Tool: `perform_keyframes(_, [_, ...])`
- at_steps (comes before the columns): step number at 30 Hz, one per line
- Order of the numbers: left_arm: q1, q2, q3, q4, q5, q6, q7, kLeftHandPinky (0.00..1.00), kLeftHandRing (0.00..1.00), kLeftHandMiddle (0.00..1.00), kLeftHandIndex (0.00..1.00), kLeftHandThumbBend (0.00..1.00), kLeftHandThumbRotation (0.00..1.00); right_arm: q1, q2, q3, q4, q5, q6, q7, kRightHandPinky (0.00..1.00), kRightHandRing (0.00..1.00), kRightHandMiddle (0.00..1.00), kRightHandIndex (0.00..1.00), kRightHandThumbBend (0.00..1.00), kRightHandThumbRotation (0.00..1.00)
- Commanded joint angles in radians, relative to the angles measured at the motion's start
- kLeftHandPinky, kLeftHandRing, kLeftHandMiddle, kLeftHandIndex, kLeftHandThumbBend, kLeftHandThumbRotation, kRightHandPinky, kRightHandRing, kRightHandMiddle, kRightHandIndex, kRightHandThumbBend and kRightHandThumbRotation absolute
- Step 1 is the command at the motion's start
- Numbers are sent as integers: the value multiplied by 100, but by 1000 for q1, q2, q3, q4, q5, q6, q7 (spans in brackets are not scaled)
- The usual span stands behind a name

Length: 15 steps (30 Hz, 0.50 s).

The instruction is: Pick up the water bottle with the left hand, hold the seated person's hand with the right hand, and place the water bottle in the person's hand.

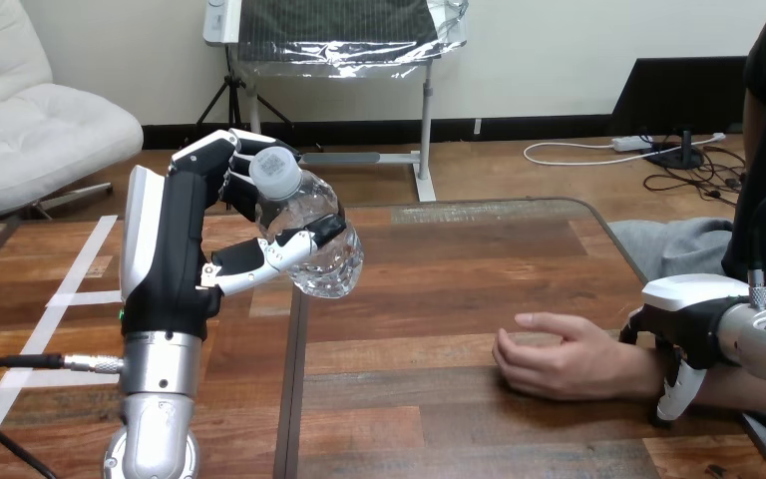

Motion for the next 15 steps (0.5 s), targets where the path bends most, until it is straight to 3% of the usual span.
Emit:
perform_keyframes(1, [-49,3,23,-52,-14,-12,2,39,40,44,53,56,0,10,32,13,7,23,-15,-26,35,47,60,70,66,2])
perform_keyframes(4, [-49,4,24,-51,-15,-13,-1,39,40,44,53,55,0,18,31,14,4,22,-17,-49,31,43,55,62,67,1])
perform_keyframes(11, [-49,2,25,-53,-7,-10,2,40,40,45,53,55,0,9,37,32,18,7,2,-43,27,39,51,54,65,0])
perform_keyframes(15, [-50,2,25,-52,-1,-9,5,40,40,45,53,55,0,2,40,43,31,-4,8,-42,31,45,55,52,63,0])
